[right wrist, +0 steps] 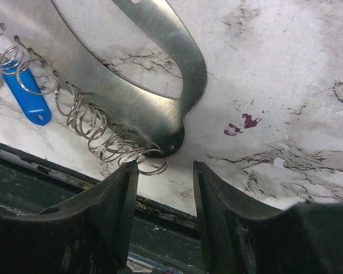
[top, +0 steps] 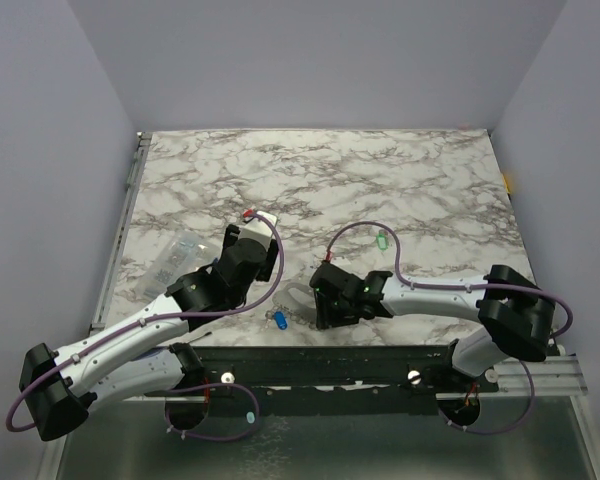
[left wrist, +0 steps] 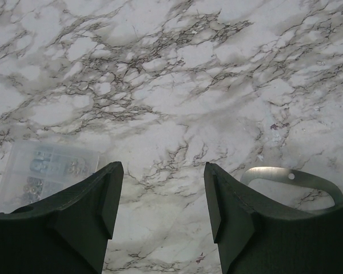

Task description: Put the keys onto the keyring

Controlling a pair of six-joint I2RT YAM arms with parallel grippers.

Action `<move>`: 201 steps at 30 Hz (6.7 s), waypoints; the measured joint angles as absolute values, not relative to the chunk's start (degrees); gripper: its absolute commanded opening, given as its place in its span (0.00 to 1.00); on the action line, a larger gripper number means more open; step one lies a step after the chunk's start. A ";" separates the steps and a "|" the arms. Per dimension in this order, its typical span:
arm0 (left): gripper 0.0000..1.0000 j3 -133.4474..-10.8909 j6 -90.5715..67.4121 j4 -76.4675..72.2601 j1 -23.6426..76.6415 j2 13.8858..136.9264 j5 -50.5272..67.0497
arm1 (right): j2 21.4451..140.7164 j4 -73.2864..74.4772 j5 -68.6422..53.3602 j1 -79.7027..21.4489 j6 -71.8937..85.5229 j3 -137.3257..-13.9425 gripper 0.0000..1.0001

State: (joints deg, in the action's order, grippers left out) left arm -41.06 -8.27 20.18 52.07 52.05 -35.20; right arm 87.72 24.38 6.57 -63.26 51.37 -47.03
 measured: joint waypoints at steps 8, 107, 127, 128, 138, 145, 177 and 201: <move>0.65 -41.01 -8.23 20.18 51.79 52.07 -34.94 | 87.70 23.68 6.57 -63.81 50.94 -47.66 0.50; 0.32 -48.34 18.06 13.06 75.02 91.79 -6.87 | 51.77 32.58 29.02 -37.71 42.19 -38.61 0.96; 0.00 -48.34 19.07 12.12 75.09 92.62 -8.23 | 52.53 31.33 27.68 -36.99 41.06 -38.61 0.96; 0.00 -48.34 18.87 12.12 75.07 92.60 -8.23 | 52.56 31.31 27.59 -36.99 41.01 -38.61 0.95; 0.00 -49.23 15.31 12.53 72.64 89.69 -6.55 | 52.23 30.06 25.91 -36.99 40.07 -38.59 0.95; 0.00 -49.23 13.04 11.86 68.82 82.28 -1.54 | 50.33 27.77 22.83 -36.99 38.50 -38.33 0.95; 0.00 -41.17 2.81 -5.13 51.09 49.54 31.70 | 37.06 -15.18 -32.60 -36.99 16.08 -29.17 0.98; 0.00 -37.30 -11.20 -22.22 47.72 47.94 42.41 | 55.61 -23.07 -59.94 -37.06 15.84 -38.81 0.67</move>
State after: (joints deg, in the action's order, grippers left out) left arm -37.30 -11.20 -22.22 47.72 47.94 42.41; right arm 55.61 -23.07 -59.94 -37.06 15.84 -38.81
